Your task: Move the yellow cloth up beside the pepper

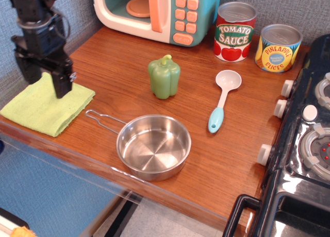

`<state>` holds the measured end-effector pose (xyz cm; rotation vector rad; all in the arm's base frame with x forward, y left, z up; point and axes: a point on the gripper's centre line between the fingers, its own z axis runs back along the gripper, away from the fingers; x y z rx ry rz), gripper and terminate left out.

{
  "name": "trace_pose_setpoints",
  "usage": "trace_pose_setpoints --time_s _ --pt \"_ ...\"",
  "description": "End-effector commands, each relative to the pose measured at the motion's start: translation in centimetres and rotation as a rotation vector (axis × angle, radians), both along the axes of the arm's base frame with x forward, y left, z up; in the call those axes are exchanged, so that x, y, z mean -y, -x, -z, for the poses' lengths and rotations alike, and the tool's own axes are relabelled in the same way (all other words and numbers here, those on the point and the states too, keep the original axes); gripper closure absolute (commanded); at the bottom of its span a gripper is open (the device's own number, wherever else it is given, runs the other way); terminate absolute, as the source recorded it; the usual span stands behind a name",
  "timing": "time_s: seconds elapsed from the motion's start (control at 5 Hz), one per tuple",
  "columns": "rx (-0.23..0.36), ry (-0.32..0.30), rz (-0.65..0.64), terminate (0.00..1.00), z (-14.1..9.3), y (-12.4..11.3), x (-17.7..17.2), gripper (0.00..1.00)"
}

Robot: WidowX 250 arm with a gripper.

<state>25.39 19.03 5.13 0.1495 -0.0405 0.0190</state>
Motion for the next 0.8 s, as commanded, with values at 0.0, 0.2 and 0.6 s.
trace_pose_setpoints --time_s 0.0,0.2,0.6 --pt "0.008 -0.028 -0.044 0.00 0.9 1.2 -1.6 0.00" --pt "-0.002 -0.015 -0.027 0.00 2.1 1.0 -1.5 0.00" --pt "-0.047 0.014 -0.005 0.00 4.1 0.7 -1.9 0.00"
